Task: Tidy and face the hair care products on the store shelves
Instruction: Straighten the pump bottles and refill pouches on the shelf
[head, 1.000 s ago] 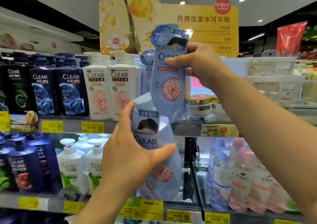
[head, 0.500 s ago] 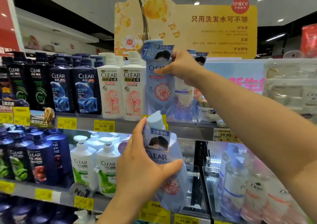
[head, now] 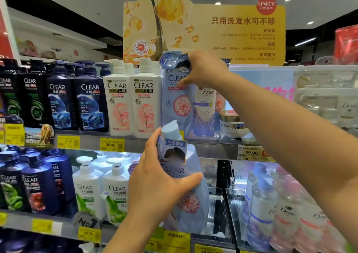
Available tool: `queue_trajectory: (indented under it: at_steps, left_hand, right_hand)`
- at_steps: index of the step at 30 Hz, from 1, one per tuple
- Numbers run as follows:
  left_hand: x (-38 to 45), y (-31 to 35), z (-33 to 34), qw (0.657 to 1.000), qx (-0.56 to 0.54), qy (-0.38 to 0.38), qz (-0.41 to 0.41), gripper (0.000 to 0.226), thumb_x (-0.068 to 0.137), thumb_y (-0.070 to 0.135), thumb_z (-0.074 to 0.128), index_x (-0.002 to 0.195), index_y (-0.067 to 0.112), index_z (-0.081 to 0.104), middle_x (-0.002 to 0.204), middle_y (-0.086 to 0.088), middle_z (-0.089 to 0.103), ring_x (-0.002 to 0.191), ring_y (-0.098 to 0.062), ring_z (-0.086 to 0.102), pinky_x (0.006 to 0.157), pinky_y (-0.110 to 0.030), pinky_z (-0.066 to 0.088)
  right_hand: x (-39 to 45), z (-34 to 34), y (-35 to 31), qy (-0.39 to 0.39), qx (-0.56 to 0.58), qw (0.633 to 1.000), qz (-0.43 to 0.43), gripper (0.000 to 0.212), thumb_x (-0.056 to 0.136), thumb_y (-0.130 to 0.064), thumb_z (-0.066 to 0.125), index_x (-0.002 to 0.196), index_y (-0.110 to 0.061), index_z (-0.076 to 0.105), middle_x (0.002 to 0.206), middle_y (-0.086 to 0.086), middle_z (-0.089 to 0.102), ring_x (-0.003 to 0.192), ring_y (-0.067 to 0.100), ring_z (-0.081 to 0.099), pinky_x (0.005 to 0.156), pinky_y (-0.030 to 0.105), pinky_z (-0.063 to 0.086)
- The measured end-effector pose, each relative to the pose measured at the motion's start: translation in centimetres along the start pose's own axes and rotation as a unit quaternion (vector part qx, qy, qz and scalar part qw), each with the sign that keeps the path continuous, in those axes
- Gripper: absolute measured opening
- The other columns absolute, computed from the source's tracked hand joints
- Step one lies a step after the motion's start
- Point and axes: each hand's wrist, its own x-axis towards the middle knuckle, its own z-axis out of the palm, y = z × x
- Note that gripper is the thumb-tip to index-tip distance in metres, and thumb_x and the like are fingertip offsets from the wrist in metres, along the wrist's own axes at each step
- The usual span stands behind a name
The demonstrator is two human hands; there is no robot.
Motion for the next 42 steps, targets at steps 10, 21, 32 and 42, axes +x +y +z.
queue_trajectory:
  at_steps: [10, 21, 32, 42]
  left_hand:
    - [2.1, 1.2, 0.0, 0.999, -0.026, 0.005, 0.032, 0.116, 0.043, 0.065, 0.081, 0.137, 0.065, 0.013, 0.129, 0.025, 0.049, 0.118, -0.012, 0.056, 0.094, -0.045, 0.053]
    - [5.7, 2.9, -2.0, 0.992, -0.060, 0.046, 0.102, 0.127, 0.045, 0.059, 0.090, 0.148, 0.051, 0.015, 0.136, 0.022, 0.049, 0.121, -0.008, 0.056, 0.097, -0.041, 0.053]
    - [9.6, 7.1, -4.0, 0.979, -0.074, 0.093, 0.165, 0.124, 0.040, 0.066, 0.088, 0.145, 0.045, 0.026, 0.138, 0.014, 0.054, 0.116, -0.012, 0.061, 0.093, -0.044, 0.055]
    - [13.0, 12.9, -4.0, 0.966, -0.010, 0.136, 0.219, 0.113, 0.049, 0.064, 0.088, 0.143, 0.037, 0.031, 0.131, 0.012, 0.058, 0.110, -0.014, 0.062, 0.089, -0.038, 0.056]
  right_hand:
    - [-2.1, 0.0, 1.8, 0.097, 0.051, 0.994, 0.012, 0.040, 0.087, -0.052, 0.070, 0.106, -0.017, 0.073, 0.101, 0.002, 0.074, 0.090, 0.023, 0.068, 0.076, 0.037, 0.056]
    - [-5.0, 3.5, 4.0, 0.085, 0.132, 0.978, 0.140, 0.071, 0.085, -0.051, 0.073, 0.135, -0.008, 0.046, 0.110, 0.013, 0.065, 0.089, 0.032, 0.067, 0.070, 0.042, 0.056]
    - [-7.5, 2.4, 4.1, 0.155, 0.268, 0.938, 0.154, 0.067, 0.070, -0.036, 0.087, 0.121, -0.017, 0.049, 0.104, -0.001, 0.064, 0.088, 0.020, 0.063, 0.067, 0.030, 0.046]
    - [-12.3, -4.0, 5.9, 0.333, 0.469, 0.802, 0.159, 0.068, 0.064, -0.023, 0.093, 0.121, -0.022, 0.056, 0.102, 0.003, 0.069, 0.083, 0.012, 0.071, 0.080, 0.041, 0.061]
